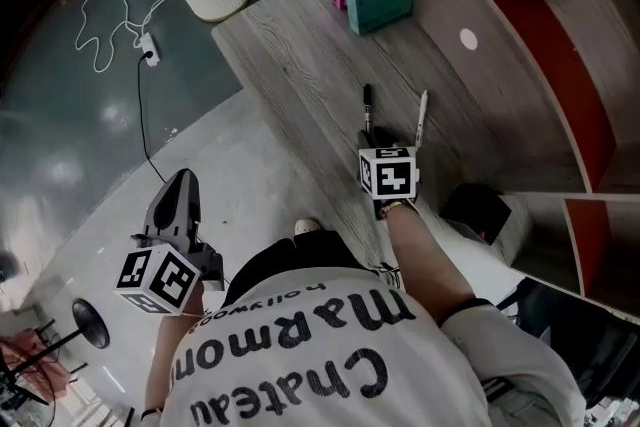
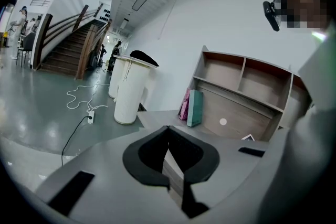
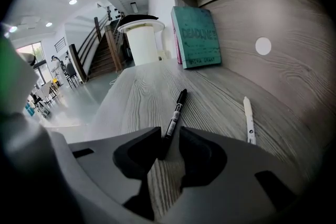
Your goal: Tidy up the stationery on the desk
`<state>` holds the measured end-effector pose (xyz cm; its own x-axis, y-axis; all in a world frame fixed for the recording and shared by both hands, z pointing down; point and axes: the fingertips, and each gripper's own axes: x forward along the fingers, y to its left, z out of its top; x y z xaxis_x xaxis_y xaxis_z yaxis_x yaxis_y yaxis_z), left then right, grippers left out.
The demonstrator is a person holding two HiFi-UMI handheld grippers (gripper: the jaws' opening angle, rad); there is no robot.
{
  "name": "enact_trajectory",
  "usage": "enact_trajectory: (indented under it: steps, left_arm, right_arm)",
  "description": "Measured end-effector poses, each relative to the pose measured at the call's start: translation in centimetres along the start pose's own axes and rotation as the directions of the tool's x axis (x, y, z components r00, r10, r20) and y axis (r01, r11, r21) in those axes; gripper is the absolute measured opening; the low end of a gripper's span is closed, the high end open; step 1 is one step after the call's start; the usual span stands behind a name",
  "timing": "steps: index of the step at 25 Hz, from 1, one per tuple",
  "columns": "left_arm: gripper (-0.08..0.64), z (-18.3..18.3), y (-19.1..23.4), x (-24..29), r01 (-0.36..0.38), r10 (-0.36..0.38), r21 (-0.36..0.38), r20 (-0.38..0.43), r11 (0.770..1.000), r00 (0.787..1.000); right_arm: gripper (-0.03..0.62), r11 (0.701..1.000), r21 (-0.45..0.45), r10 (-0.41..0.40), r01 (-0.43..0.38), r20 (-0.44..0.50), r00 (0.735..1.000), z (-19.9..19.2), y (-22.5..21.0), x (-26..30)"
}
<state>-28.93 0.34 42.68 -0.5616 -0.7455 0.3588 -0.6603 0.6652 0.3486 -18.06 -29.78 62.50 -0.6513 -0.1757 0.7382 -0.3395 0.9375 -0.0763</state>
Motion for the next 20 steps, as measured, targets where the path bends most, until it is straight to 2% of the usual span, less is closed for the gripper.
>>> enact_trajectory:
  steps: [8,13,20]
  left_arm:
    - [0.015,0.5,0.1,0.8,0.028,-0.028,0.006,0.001,1.0,1.0]
    - [0.015,0.8,0.1,1.2,0.048,-0.048,0.041,-0.002,0.998,0.999]
    - [0.015,1.0,0.9,0.7,0.068,-0.068,0.024,0.006,0.997,0.998]
  right_arm:
    - [0.095,1.0,0.011,-0.015,0.015,-0.014,1.0,-0.1,-0.2,-0.1]
    - [0.063,0.999,0.043,-0.031,0.032,-0.022,0.999,-0.5,-0.6,-0.2]
    - [0.051,0.995,0.078,-0.054,0.056,-0.033,0.998,-1.2,-0.5,-0.9]
